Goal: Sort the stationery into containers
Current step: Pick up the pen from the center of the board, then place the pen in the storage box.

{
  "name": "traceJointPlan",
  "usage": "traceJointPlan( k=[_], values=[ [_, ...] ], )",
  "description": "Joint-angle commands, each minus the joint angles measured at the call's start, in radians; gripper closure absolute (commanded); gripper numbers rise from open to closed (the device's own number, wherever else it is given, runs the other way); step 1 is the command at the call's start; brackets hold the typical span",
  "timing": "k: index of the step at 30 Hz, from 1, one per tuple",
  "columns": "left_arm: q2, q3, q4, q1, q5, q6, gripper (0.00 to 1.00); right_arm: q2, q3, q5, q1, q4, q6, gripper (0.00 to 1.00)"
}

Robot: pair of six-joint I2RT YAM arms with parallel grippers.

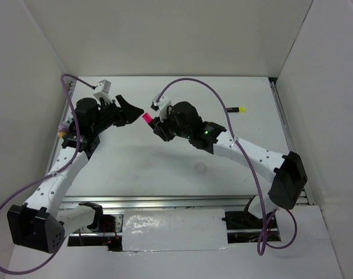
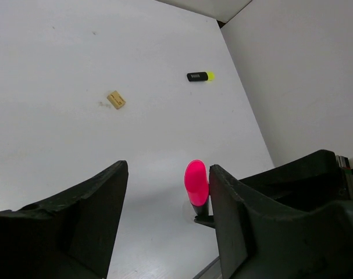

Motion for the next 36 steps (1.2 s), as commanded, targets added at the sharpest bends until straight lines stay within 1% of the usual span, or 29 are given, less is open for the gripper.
traceJointPlan(
  k=[1,3,6,10,11,14,16,17,19,21,22,23,24,25,26,27,28,29,30,31,32,33,34,35,36],
  values=[
    [0.025,0.033,0.072,-0.005,0.044,-0.045,0.33,-0.003,0.057,0.021,0.012,0.026,-0.006,1.00],
    [0.037,0.020,0.085,-0.003,0.075,-0.083,0.36,-0.001,0.057,0.023,0.012,0.027,-0.006,1.00],
    [0.043,-0.006,0.108,-0.003,0.101,-0.119,0.36,0.000,0.061,0.021,0.014,0.030,-0.004,1.00],
    [0.048,-0.035,0.177,-0.003,0.156,-0.159,0.37,0.003,0.064,0.015,0.017,0.030,-0.004,1.00],
    [0.049,-0.047,0.186,-0.005,0.185,-0.165,0.38,0.006,0.064,0.012,0.017,0.029,-0.004,1.00],
    [0.045,-0.064,0.192,-0.003,0.201,-0.163,0.42,0.014,0.069,0.010,0.020,0.027,-0.006,1.00],
    [0.043,-0.066,0.191,-0.003,0.204,-0.154,0.47,0.017,0.073,0.010,0.020,0.030,-0.003,1.00],
    [0.042,-0.069,0.189,-0.005,0.207,-0.153,0.51,0.022,0.078,0.007,0.020,0.029,-0.004,1.00],
    [0.040,-0.070,0.189,-0.005,0.204,-0.150,0.56,0.025,0.083,0.006,0.023,0.026,-0.004,1.00],
    [0.040,-0.066,0.189,-0.003,0.215,-0.140,0.68,0.029,0.090,-0.005,0.026,0.020,-0.009,1.00],
    [0.039,-0.058,0.185,-0.002,0.218,-0.133,0.79,0.032,0.095,-0.005,0.025,0.018,-0.009,0.97],
    [0.036,-0.052,0.171,0.001,0.222,-0.114,0.84,0.034,0.095,-0.008,0.028,0.013,-0.010,0.87],
    [0.036,-0.046,0.159,0.008,0.224,-0.104,0.90,0.032,0.095,-0.008,0.028,0.013,-0.012,0.82],
    [0.034,-0.024,0.139,0.029,0.225,-0.085,1.00,0.026,0.090,-0.005,0.028,0.010,-0.012,0.76],
    [0.034,-0.009,0.087,0.044,0.224,-0.047,1.00,0.022,0.086,-0.004,0.020,0.010,-0.009,0.53],
    [0.034,0.023,0.061,0.067,0.224,-0.032,1.00,0.011,0.083,-0.008,0.014,0.009,-0.006,0.43],
    [0.034,0.039,0.036,0.137,0.227,-0.013,1.00,0.002,0.074,-0.016,0.005,0.000,-0.003,0.38],
    [0.034,0.057,0.022,0.177,0.231,0.030,1.00,-0.004,0.069,-0.025,-0.024,-0.005,0.007,0.30],
    [0.042,0.129,-0.075,0.339,0.225,0.126,1.00,-0.030,0.052,-0.063,-0.061,-0.025,0.023,0.27],
    [0.042,0.129,-0.076,0.340,0.225,0.127,1.00,-0.031,0.052,-0.063,-0.081,-0.025,0.024,0.27],
    [0.057,0.187,-0.114,0.460,0.256,0.169,1.00,-0.047,0.049,-0.086,-0.099,-0.033,0.027,0.27],
    [0.065,0.215,-0.121,0.516,0.276,0.259,1.00,-0.053,0.038,-0.095,-0.118,-0.045,0.028,0.27],
    [0.075,0.255,-0.118,0.569,0.287,0.295,1.00,-0.060,0.029,-0.103,-0.153,-0.046,0.028,0.27],
    [0.103,0.273,-0.109,0.657,0.296,0.336,1.00,-0.073,0.011,-0.112,-0.164,-0.048,0.028,0.27],
    [0.120,0.290,-0.102,0.691,0.299,0.390,1.00,-0.076,0.001,-0.115,-0.176,-0.043,0.025,0.27]
  ],
)
